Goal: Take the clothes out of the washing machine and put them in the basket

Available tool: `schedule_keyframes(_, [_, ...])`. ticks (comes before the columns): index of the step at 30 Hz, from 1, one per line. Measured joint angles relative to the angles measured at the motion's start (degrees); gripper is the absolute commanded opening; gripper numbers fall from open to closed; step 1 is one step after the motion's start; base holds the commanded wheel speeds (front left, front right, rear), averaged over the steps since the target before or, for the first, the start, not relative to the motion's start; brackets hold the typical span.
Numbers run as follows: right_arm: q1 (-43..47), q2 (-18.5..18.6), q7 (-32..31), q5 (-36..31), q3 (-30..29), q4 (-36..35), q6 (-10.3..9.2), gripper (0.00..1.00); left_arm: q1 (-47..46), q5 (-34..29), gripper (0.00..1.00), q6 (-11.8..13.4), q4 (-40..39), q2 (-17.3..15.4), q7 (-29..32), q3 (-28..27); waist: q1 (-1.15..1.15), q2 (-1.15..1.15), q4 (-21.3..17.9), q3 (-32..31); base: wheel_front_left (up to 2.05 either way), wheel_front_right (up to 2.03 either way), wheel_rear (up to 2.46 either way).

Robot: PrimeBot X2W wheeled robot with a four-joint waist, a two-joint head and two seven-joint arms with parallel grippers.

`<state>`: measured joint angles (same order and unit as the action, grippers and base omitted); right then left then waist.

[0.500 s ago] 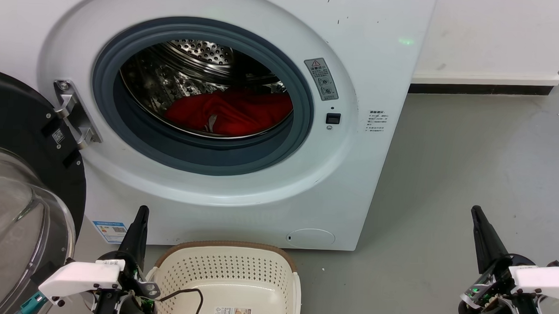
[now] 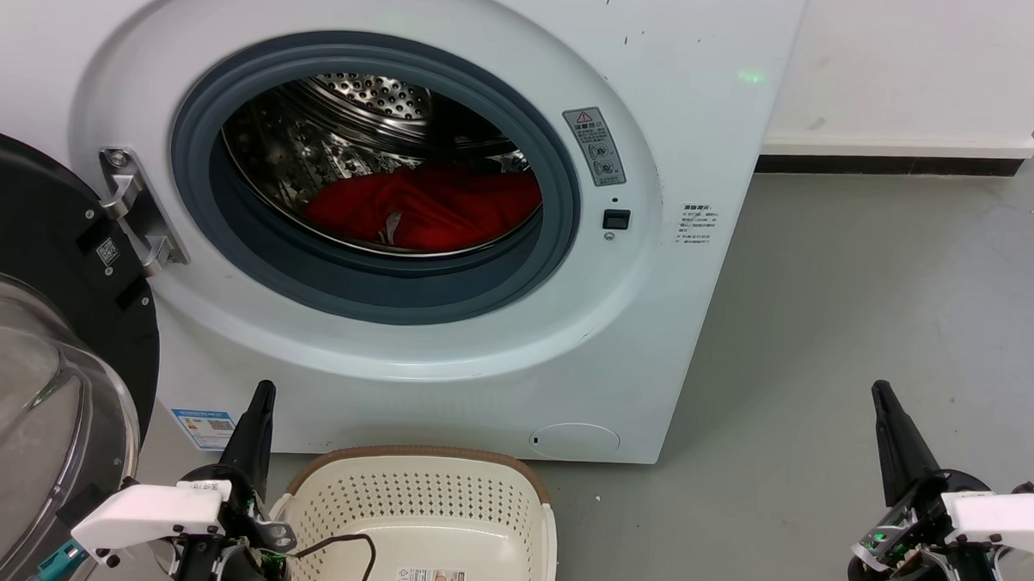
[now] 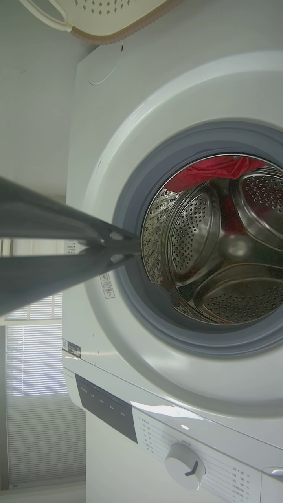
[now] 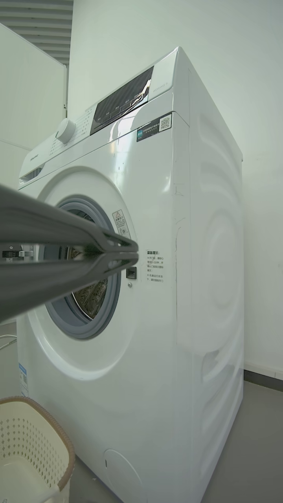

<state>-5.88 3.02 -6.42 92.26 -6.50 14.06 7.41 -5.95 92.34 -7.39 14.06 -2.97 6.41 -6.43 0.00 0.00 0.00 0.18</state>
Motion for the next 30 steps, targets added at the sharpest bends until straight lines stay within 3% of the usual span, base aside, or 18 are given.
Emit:
schedule_keyframes(3, [0.0, 0.0, 0.0, 0.0, 0.0, 0.0, 0.0, 0.0, 0.0, 0.0, 0.0, 0.0, 0.0, 0.0, 0.0, 0.0, 0.0, 0.0, 0.0, 0.0, 0.0, 0.0, 0.0])
schedule_keyframes(4, [0.2, 0.0, 0.0, 0.0, 0.0, 0.4, -0.01, 1.0, 0.1, 0.0, 1.0, 0.0, 0.3, 0.0, 0.0, 0.1, 0.0, 0.0, 0.0, 0.0, 0.0, 0.0, 0.0])
schedule_keyframes(14, [2.8, -0.2, 1.8, -1.8, 0.3, 2.0, -0.02, 1.0, 2.5, -2.5, 1.0, 0.3, 1.5, 0.4, -1.8, 0.4, 0.0, 0.0, 0.0, 0.0, 0.0, 0.0, 0.0])
schedule_keyframes(30, [4.2, -0.3, 5.9, -24.0, 0.1, -4.3, -0.02, 1.0, 3.1, -22.6, 1.0, 5.0, -4.4, 0.4, -5.8, 3.0, 0.0, 0.0, -0.2, 0.3, 0.0, 0.0, 0.0])
